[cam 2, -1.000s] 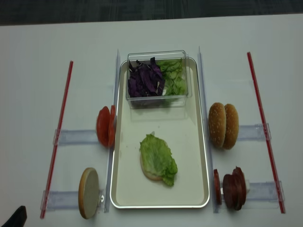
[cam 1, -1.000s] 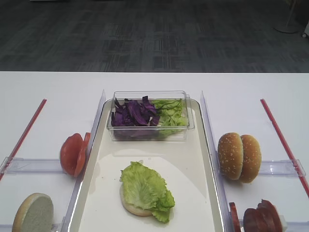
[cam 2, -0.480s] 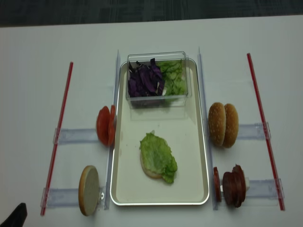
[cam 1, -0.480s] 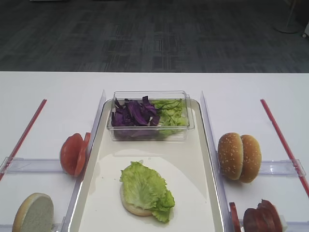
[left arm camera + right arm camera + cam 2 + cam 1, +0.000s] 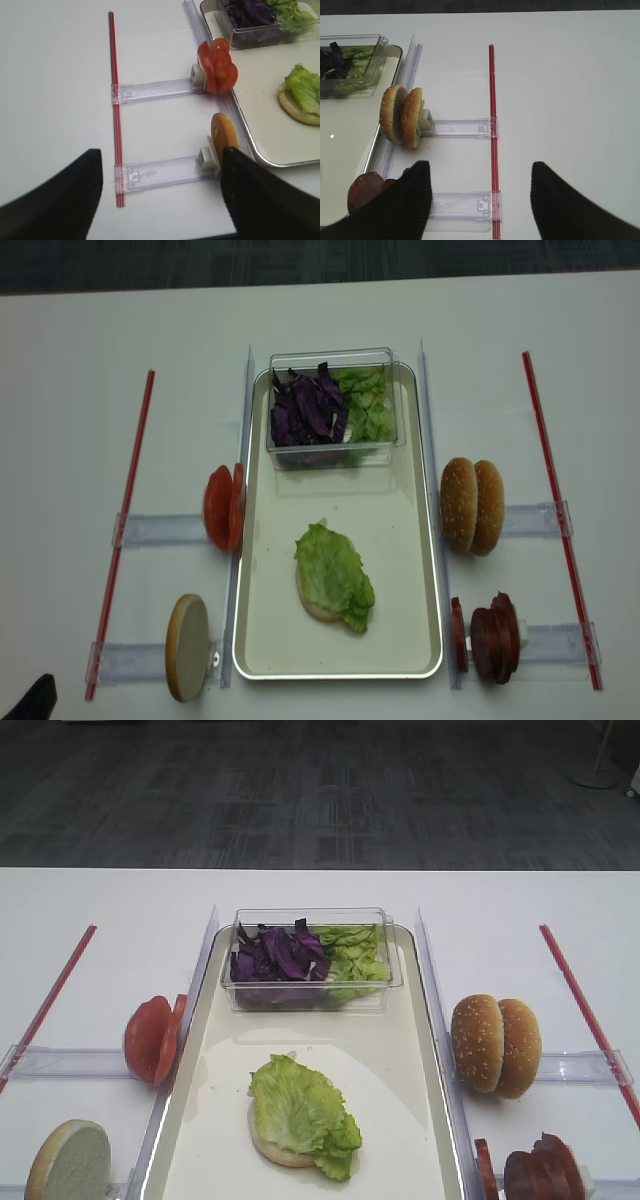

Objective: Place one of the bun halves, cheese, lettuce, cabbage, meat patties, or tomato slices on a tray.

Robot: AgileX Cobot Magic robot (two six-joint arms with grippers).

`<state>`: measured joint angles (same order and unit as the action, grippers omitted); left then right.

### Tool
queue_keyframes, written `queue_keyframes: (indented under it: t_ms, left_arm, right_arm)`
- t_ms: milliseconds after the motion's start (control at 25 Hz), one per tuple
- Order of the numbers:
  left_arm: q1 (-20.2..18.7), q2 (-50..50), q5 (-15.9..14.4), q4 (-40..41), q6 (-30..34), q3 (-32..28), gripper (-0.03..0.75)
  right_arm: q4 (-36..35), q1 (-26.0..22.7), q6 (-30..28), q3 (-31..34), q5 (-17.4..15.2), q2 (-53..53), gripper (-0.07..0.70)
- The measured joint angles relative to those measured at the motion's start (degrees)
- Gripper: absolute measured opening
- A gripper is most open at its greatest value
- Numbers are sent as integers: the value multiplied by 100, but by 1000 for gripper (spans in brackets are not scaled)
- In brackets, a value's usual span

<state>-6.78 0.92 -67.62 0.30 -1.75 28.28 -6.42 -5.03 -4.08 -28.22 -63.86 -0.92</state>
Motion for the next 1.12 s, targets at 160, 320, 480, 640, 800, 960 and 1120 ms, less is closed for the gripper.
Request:
queue_keyframes:
  t_ms: [160,320,480,640,800,960,1120]
  left_arm:
    - [0,0,0,0,0,0,475]
    - [0,0,0,0,0,0,475]
    - [0,0,0,0,0,0,475]
    - [0,0,0,0,0,0,475]
    - [0,0,0,-30,0,0,475]
    - [0,0,0,0,0,0,475]
    - [0,0,0,0,0,0,475]
  right_arm:
    - [0,0,0,0,0,0,463]
    - [0,0,0,0,0,0,463]
    - [0,0,0,0,0,0,463]
    - [0,0,0,0,0,0,463]
    - [0,0,0,0,0,0,463]
    - [8,0,0,0,0,0,463]
    - [8,0,0,0,0,0,463]
